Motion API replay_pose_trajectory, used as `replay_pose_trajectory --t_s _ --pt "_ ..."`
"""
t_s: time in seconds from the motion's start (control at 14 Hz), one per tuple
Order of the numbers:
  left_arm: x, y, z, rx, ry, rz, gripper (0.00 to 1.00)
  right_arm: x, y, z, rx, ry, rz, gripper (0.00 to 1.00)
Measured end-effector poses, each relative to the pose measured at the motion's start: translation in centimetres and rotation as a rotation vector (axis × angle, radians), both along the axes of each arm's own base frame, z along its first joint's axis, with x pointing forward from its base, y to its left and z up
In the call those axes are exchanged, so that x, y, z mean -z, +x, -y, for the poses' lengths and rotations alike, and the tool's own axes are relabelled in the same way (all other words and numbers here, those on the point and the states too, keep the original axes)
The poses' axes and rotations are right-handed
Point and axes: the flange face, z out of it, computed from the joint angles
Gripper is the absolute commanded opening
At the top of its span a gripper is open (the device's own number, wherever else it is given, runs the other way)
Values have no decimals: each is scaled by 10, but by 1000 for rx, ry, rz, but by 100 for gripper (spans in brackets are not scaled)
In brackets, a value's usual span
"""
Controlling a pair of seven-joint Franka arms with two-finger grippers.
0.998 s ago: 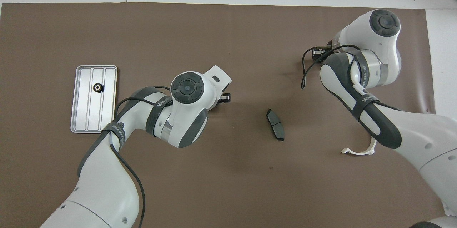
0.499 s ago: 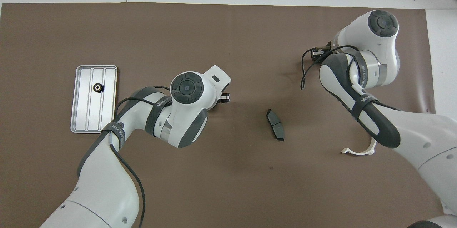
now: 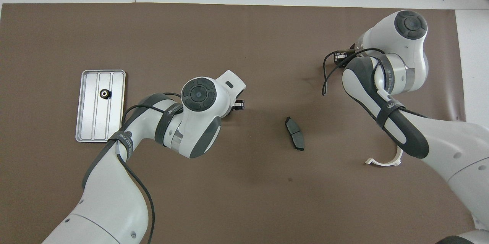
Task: Pick bearing gear from pile to tray
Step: 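Lift the bearing with the left gripper while the right gripper grasps a third, then release the bearing on the tray while the right gripper sets the third mid-table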
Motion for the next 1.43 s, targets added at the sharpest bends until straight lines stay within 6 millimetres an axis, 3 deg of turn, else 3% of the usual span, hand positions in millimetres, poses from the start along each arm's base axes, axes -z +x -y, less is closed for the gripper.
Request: replay_pose_trajectory --t_s 0.21,0.36,0.64,0.78,0.93,1.07,1.28,1.43 --pt "0 0 0 0 0 0 1 -3 0 0 1 -4 -21 0" --pt "0 0 0 0 0 0 0 -17 2 0 1 -4 0 0" --pt "-1 4 -5 -13 5 -4 0 -76 -5 -5 -4 -21 8 0" --pt "-17 28 -28 -62 14 -14 0 -110 -14 -9 12 -16 3 0" --pt "-44 68 -79 -146 11 -11 0 -140 -26 -18 32 16 -11 0" --pt "-62 97 -146 -192 14 -5 0 -155 -34 -46 80 47 -16 0" --pt "-76 115 -244 -170 34 -17 0 -154 -48 -121 121 65 -13 0" --pt "-67 113 -304 -109 50 -36 0 -151 -59 -173 145 88 9 0"
